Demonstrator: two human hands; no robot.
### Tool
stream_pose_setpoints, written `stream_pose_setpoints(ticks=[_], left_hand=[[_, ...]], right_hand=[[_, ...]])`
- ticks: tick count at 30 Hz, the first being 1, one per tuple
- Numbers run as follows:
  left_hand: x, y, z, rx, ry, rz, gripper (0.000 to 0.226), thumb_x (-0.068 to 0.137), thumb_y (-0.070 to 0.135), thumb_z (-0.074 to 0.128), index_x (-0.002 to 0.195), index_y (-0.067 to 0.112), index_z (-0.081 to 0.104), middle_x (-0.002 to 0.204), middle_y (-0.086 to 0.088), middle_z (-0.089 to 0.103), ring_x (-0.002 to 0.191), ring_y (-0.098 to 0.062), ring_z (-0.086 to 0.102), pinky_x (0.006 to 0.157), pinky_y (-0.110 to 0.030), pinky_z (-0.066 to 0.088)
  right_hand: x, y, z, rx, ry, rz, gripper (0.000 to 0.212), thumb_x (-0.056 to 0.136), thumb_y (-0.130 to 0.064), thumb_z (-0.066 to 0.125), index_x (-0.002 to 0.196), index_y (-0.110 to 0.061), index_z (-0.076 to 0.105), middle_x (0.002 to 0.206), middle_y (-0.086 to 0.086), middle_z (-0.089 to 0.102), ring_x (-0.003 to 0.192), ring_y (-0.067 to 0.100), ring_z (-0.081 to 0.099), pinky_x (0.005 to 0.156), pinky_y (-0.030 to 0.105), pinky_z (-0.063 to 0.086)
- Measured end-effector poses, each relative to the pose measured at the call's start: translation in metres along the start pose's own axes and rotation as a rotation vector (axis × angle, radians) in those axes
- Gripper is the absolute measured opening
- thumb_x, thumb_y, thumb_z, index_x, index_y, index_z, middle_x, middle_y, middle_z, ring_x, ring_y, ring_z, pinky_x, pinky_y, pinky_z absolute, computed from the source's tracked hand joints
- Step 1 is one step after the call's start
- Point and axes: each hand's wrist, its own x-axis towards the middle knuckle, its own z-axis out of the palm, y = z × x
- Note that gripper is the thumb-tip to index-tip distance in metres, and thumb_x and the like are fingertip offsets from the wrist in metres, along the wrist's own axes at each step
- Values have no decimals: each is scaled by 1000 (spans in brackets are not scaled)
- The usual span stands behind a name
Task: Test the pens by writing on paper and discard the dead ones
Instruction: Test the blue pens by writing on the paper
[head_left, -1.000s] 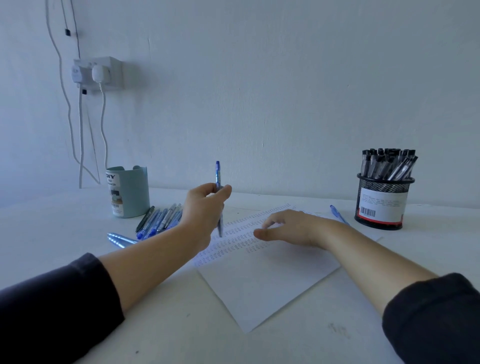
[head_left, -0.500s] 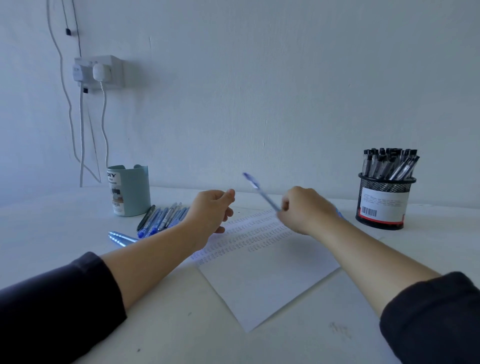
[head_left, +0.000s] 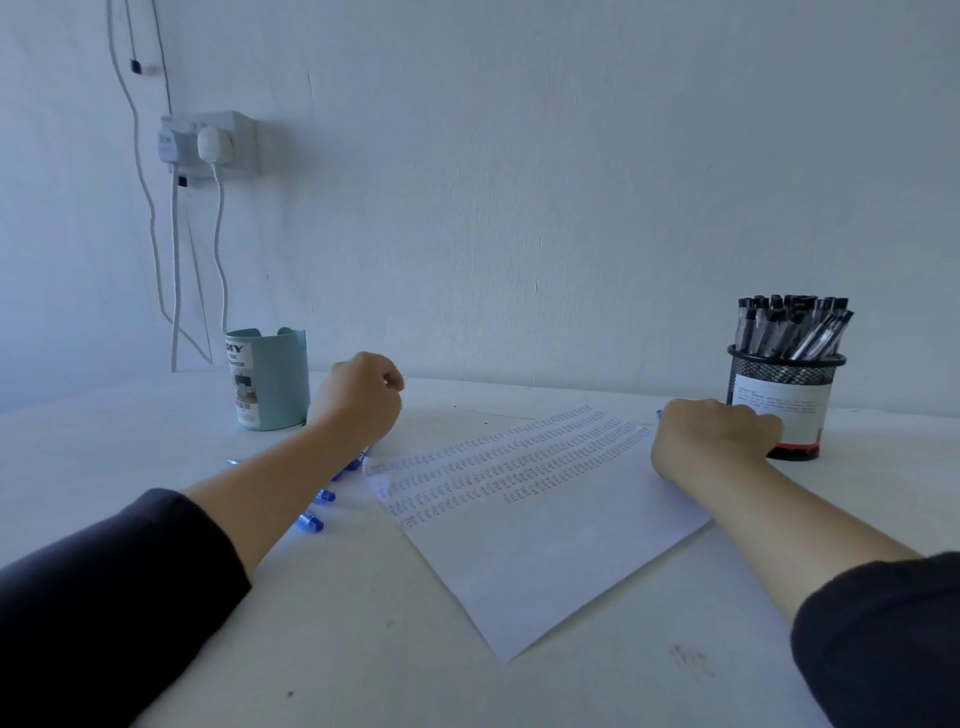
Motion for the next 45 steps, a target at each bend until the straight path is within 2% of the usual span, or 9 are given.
stream_pose_setpoints(ticks=[8, 13, 20, 23, 27, 30, 34, 39, 45], left_hand=[[3, -12, 4, 362, -215, -101, 13, 89, 10, 50, 78, 9, 56, 85, -7, 56, 70, -24, 55, 59, -30, 46], [-6, -4, 8, 545, -222, -76, 19, 88, 7, 49, 72, 14, 41, 76, -1, 46, 73, -21, 51, 52, -25, 34], [-6, -2, 7, 425, -156, 24, 10, 93, 8, 41, 89, 11, 49, 76, -3, 48, 68, -22, 50, 57, -28, 38], [-7, 0, 7, 286, -8, 171, 30, 94, 2, 36, 110, 21, 53, 83, -3, 52, 65, -21, 47, 52, -27, 33], [-11, 12, 6, 21, 152, 332, 32, 94, -2, 40, 110, 10, 65, 103, -7, 58, 81, -25, 54, 65, -37, 48], [-13, 14, 9, 21, 179, 402, 32, 89, -4, 50, 118, 6, 61, 106, -11, 57, 99, -28, 53, 79, -44, 50], [-15, 12, 15, 114, 293, 604, 11, 80, 1, 71, 90, 2, 69, 86, -15, 54, 79, -34, 53, 59, -40, 49], [-19, 18, 17, 160, 357, 743, 6, 79, 5, 66, 80, 3, 72, 106, -22, 63, 89, -40, 64, 79, -48, 48], [-25, 23, 19, 60, 284, 725, 25, 74, -12, 54, 88, -1, 72, 92, -18, 62, 62, -30, 58, 77, -38, 43]], right_hand=[[-7, -22, -1, 110, 72, -352, 35, 94, -33, 44, 125, -19, 48, 130, 4, 47, 124, 26, 36, 97, 39, 29], [-12, -34, 5, 242, -89, -595, 33, 93, -44, 43, 121, -28, 52, 133, -2, 49, 129, 21, 33, 100, 40, 24], [-5, -30, 11, 294, -147, -578, 29, 94, -44, 42, 115, -27, 55, 124, -3, 54, 117, 22, 45, 98, 38, 27], [-3, -28, 12, 300, -158, -571, 28, 95, -44, 42, 115, -28, 54, 124, -3, 53, 116, 21, 46, 95, 37, 29], [-3, -29, 12, 286, -163, -574, 30, 95, -42, 39, 117, -27, 53, 125, -3, 52, 117, 22, 45, 95, 37, 30], [-3, -30, 13, 273, -156, -580, 30, 96, -42, 38, 117, -26, 53, 126, -2, 52, 118, 23, 44, 97, 38, 31], [-4, -29, 14, 277, -159, -588, 29, 96, -42, 38, 116, -25, 52, 126, -2, 50, 118, 23, 44, 97, 38, 32], [-4, -29, 14, 273, -159, -595, 29, 97, -41, 37, 116, -25, 51, 126, -1, 49, 117, 23, 43, 96, 37, 34], [-6, -29, 13, 275, -165, -596, 27, 96, -41, 37, 114, -25, 50, 125, -2, 48, 117, 22, 42, 95, 37, 33]])
